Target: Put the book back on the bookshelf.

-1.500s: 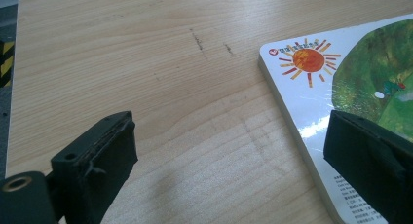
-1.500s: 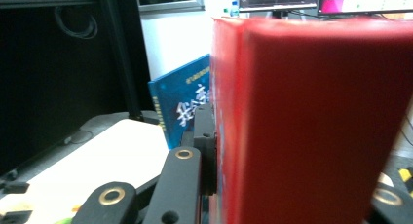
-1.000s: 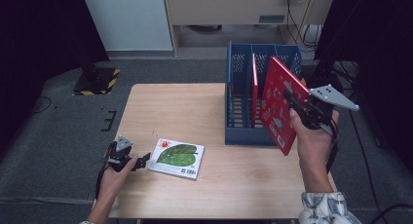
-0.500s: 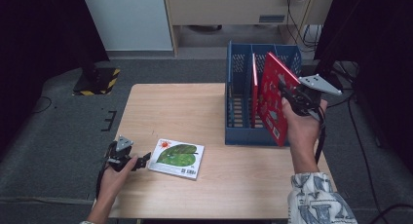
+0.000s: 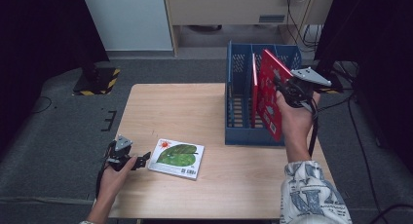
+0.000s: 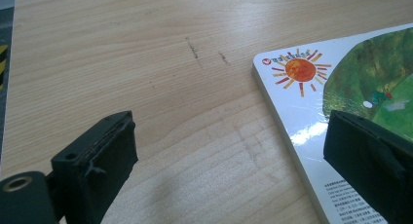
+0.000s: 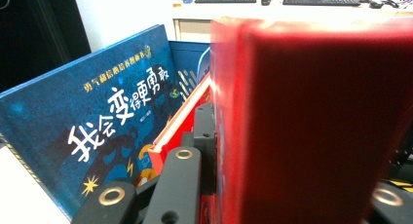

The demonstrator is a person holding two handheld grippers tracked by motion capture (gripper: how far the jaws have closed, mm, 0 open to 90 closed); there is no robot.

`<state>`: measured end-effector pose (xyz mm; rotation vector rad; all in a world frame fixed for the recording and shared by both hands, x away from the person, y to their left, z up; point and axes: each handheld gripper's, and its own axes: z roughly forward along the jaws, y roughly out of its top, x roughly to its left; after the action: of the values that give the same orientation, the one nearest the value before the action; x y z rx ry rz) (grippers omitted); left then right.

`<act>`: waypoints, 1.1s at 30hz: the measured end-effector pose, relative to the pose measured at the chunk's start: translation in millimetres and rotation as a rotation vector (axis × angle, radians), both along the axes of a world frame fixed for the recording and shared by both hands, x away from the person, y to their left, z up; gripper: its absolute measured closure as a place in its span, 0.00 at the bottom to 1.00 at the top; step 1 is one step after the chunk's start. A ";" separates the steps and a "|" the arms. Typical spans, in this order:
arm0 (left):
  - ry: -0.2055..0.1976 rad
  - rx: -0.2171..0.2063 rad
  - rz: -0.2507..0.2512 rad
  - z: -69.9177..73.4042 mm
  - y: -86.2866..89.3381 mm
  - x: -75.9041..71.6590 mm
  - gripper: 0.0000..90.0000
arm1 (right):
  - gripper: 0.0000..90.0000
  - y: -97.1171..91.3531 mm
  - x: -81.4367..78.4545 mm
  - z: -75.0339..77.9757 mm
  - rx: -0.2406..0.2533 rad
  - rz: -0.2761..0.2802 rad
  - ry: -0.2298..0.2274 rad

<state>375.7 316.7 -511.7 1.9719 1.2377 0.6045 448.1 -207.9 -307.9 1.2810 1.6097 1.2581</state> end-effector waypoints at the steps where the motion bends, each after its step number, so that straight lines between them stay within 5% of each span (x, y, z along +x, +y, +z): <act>1: -0.001 -0.003 0.001 -0.1 0.1 -0.1 0.05 | 0.89 0.1 0.5 -0.3 -0.001 0.000 0.000; 13: -0.002 -0.005 0.010 0.3 0.9 -0.2 0.05 | 0.89 2.8 12.0 1.4 -0.007 -0.015 0.008; 23: -0.006 -0.013 0.014 1.2 2.1 -0.8 0.05 | 0.89 6.5 38.6 7.1 -0.004 -0.051 0.001; 33: -0.012 -0.020 0.010 1.8 1.9 -1.9 0.05 | 0.89 11.6 62.6 -3.9 0.008 -0.102 0.005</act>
<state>373.9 318.6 -509.9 1.9443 1.2423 0.6059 510.6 -196.3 -311.8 1.3551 1.5244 1.2012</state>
